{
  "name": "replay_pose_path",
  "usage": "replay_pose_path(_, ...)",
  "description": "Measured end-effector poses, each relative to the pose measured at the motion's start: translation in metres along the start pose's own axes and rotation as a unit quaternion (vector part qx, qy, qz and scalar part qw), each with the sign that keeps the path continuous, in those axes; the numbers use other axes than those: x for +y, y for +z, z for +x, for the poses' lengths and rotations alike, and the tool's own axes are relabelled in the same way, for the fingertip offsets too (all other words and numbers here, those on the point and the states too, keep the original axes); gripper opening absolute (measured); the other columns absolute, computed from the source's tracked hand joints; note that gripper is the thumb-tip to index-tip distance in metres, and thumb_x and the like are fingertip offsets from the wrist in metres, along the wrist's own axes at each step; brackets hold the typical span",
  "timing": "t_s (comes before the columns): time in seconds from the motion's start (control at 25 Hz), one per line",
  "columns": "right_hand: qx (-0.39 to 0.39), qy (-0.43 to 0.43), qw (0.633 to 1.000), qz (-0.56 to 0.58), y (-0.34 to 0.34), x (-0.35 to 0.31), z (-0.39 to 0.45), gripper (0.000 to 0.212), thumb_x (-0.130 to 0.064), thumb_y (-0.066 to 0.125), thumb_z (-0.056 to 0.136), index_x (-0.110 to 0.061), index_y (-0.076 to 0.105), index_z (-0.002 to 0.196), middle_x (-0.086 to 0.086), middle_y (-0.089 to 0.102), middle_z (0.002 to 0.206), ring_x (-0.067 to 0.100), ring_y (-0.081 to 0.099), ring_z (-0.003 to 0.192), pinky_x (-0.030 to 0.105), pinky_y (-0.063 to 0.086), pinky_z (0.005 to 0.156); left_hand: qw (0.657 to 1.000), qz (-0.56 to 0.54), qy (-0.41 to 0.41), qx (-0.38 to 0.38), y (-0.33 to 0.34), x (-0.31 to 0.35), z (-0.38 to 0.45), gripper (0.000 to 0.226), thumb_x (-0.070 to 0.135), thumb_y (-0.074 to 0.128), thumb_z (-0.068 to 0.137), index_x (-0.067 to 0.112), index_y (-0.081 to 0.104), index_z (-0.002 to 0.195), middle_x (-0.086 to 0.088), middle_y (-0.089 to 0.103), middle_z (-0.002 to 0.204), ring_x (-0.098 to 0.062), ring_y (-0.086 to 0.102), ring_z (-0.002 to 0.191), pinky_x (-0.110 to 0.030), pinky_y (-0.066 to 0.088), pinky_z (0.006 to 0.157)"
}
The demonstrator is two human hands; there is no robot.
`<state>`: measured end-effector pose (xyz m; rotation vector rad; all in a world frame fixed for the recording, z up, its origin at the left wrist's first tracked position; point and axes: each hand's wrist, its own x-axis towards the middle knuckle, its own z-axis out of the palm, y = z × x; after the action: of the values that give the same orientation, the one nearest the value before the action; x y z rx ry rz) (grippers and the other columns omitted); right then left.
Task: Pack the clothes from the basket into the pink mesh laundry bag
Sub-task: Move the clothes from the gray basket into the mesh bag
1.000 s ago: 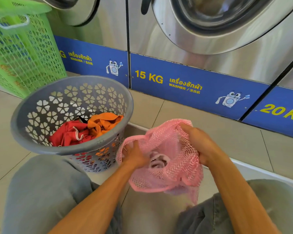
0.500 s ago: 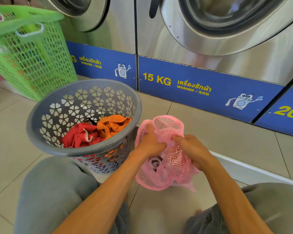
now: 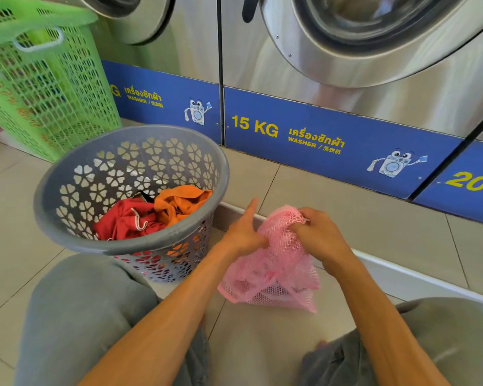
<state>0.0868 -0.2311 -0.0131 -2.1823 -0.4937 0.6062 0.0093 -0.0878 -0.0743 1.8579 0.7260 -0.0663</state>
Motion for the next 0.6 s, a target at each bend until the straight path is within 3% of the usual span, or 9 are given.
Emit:
replay_pose_path(0.12,-0.026,0.028,0.995,0.096,0.0,-0.003,-0.003,0.023,-0.008,0.057,0.092,-0.021,0.065,0.109,0.0,0.07,0.096,0.014,0.065,0.08,0.027,0.05,0.061,0.988,0.125,0.05,-0.072,0.002,0.007,-0.004,0.1,-0.001,0.066,0.075,0.035,0.019,0.156,-0.007,0.053,0.139,-0.028,0.055,0.121,-0.036,0.052,0.09)
replay_pose_path(0.16,-0.025,0.028,0.994,0.106,-0.002,-0.004,-0.003,0.021,-0.009,0.057,0.092,-0.02,0.068,0.108,0.001,0.07,0.098,0.015,0.065,0.083,0.028,0.05,0.064,0.979,0.172,0.065,-0.082,0.002,0.007,-0.005,0.088,0.002,0.069,0.073,0.029,0.035,0.15,-0.007,0.058,0.133,-0.029,0.057,0.117,-0.036,0.052,0.089)
replay_pose_path(0.24,-0.017,0.03,0.991,0.132,-0.006,-0.005,-0.002,0.018,-0.014,0.059,0.091,-0.02,0.072,0.101,0.004,0.073,0.099,0.018,0.065,0.085,0.03,0.051,0.069,0.973,0.215,0.066,-0.059,0.002,0.004,-0.005,0.042,0.014,0.069,0.079,0.02,0.064,0.12,-0.007,0.067,0.116,-0.028,0.062,0.106,-0.035,0.05,0.083)
replay_pose_path(0.28,-0.014,0.028,0.989,0.141,-0.009,-0.006,-0.003,0.016,-0.016,0.061,0.09,-0.02,0.073,0.098,0.005,0.073,0.098,0.02,0.066,0.084,0.032,0.052,0.071,0.977,0.205,0.052,-0.022,-0.001,0.002,-0.004,0.019,0.019,0.063,0.085,0.02,0.068,0.103,-0.006,0.07,0.106,-0.028,0.063,0.099,-0.034,0.049,0.078)
replay_pose_path(0.36,-0.034,0.016,0.991,0.128,-0.015,-0.006,-0.005,0.011,-0.021,0.067,0.088,-0.023,0.073,0.097,0.005,0.075,0.096,0.02,0.068,0.08,0.033,0.054,0.072,0.985,0.154,0.043,0.068,-0.009,0.003,-0.002,0.012,0.018,0.051,0.093,0.022,0.06,0.086,-0.001,0.067,0.088,-0.025,0.061,0.087,-0.032,0.046,0.07)
replay_pose_path(0.52,-0.156,0.001,0.988,-0.009,-0.026,-0.005,-0.014,0.02,-0.023,0.073,0.082,-0.024,0.072,0.103,0.0,0.078,0.094,0.021,0.075,0.084,0.037,0.06,0.076,0.983,0.022,0.1,0.154,-0.02,0.021,-0.003,0.007,0.016,0.05,0.09,0.015,0.056,0.089,-0.001,0.066,0.084,-0.024,0.065,0.083,-0.041,0.057,0.069)
replay_pose_path(0.6,-0.148,-0.022,0.982,-0.111,-0.02,-0.002,-0.016,0.024,-0.023,0.071,0.081,-0.024,0.068,0.105,-0.004,0.073,0.096,0.021,0.071,0.089,0.035,0.058,0.076,0.981,0.029,0.126,0.146,-0.017,0.032,-0.01,0.006,0.019,0.054,0.086,0.02,0.061,0.086,0.003,0.067,0.082,-0.018,0.064,0.078,-0.036,0.054,0.064)
